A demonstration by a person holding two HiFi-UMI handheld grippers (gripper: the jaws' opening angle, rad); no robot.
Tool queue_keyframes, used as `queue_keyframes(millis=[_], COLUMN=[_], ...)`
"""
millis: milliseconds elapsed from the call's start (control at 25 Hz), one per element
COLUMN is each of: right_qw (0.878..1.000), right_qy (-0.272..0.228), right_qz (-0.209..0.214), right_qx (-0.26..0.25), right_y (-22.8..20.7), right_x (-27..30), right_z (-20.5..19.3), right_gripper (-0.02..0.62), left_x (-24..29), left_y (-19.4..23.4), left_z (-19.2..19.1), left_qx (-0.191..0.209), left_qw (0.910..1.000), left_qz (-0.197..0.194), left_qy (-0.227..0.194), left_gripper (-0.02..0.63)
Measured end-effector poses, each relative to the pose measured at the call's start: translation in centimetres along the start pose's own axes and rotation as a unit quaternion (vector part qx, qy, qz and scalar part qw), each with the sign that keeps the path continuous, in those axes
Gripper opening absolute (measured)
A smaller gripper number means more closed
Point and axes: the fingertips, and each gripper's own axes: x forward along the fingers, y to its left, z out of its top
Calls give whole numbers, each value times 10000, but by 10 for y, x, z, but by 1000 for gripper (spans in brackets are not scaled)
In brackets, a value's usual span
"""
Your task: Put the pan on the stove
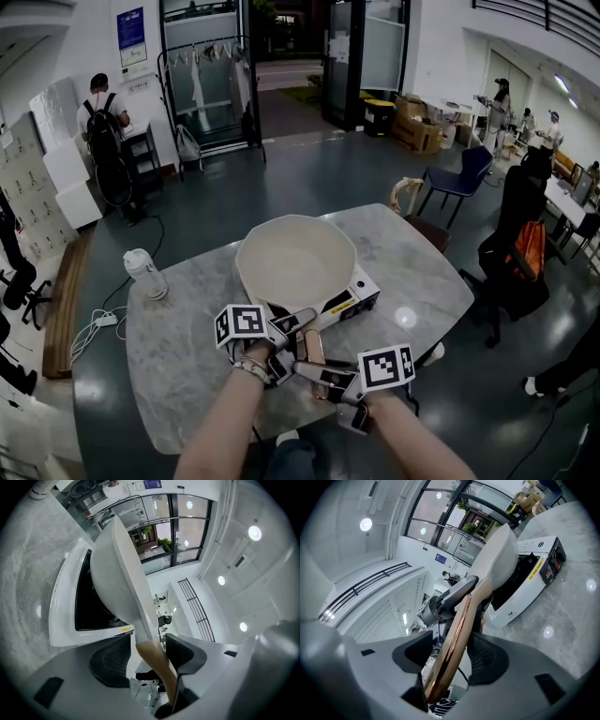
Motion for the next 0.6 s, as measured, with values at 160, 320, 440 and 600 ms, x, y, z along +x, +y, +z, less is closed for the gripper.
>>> queue_keyframes(millis=[160, 320, 440, 600], right_qw=[9998, 9994, 9992, 9993], right_qy=[-41, -176, -239, -266], right_qz=[-174, -285, -323, -228], right_qx=[40, 50, 89, 129], right_y=[-4, -10, -13, -10], right_x=[-6, -15, -16, -14], right_z=[1, 6, 8, 8], right_gripper=[238, 173, 167, 172], left_x=[0, 0, -5, -11], left_y=[-2, -6, -8, -11], left_z=[-1, -4, -3, -4], left_qx=[147, 177, 122, 113], left_qw=[9998, 9996, 9998, 9997], left_qz=[162, 210, 166, 159], left_qy=[7, -19, -76, -142], left_gripper=[247, 247, 247, 251])
